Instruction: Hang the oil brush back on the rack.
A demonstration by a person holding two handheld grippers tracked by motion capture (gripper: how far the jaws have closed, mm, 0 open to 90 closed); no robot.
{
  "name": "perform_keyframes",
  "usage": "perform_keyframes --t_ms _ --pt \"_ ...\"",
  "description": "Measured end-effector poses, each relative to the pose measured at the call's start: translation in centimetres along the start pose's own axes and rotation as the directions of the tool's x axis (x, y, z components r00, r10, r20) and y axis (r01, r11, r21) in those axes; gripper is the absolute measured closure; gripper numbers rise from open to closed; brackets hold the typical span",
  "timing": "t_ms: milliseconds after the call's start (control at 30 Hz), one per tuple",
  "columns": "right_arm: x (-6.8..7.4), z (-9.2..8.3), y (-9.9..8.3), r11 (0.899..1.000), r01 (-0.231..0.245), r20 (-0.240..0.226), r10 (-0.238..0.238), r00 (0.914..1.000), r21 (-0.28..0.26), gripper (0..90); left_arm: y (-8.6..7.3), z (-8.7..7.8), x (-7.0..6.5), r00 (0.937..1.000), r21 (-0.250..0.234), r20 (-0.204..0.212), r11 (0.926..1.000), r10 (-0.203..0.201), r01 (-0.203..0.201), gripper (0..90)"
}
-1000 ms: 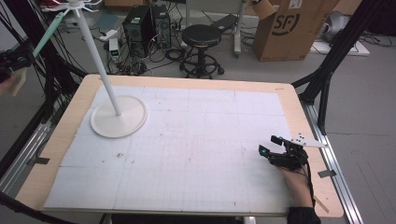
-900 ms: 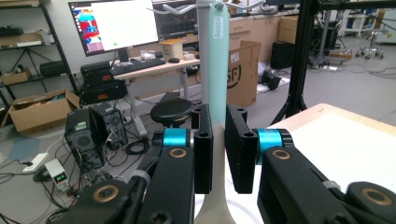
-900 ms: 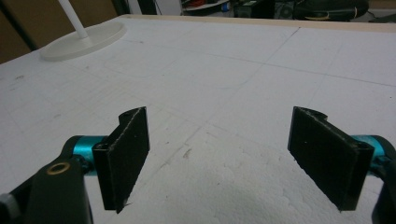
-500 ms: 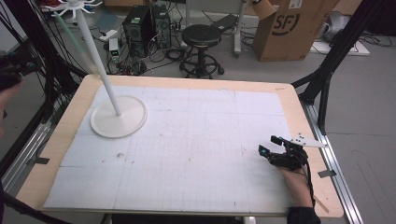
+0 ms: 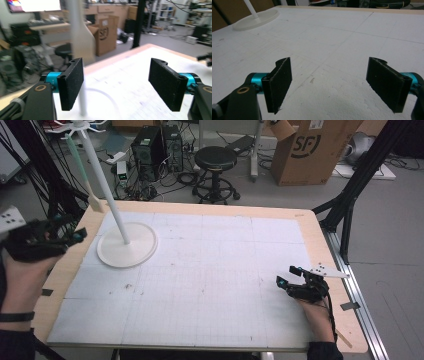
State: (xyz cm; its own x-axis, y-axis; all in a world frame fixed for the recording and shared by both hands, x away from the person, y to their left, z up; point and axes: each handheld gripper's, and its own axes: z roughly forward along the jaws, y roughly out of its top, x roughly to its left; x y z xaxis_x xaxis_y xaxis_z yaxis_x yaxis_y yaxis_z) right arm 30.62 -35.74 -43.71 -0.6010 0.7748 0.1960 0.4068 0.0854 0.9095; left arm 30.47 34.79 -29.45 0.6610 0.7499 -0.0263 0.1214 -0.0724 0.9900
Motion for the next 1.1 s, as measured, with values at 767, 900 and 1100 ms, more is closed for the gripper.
perform_keyframes --t_ms 767,900,1100 --pt "-0.1 0.4 -0.3 1.000 0.002 0.007 -0.002 1.0000 0.026 19.8 -11.9 5.8 -3.5 0.9939 0.125 0.107 0.9920 -0.027 0.014 23.0" --pt "-0.1 0.5 -0.4 1.000 0.008 0.007 -0.009 0.9999 0.030 19.8 -12.2 5.8 -3.7 0.9935 0.115 0.111 0.9932 -0.026 0.013 22.9" --pt "0.0 0.4 -0.3 1.000 0.016 0.007 -0.016 0.9999 0.026 19.8 -12.6 6.0 -4.0 0.9935 0.134 0.113 0.9910 -0.010 -0.005 22.8"
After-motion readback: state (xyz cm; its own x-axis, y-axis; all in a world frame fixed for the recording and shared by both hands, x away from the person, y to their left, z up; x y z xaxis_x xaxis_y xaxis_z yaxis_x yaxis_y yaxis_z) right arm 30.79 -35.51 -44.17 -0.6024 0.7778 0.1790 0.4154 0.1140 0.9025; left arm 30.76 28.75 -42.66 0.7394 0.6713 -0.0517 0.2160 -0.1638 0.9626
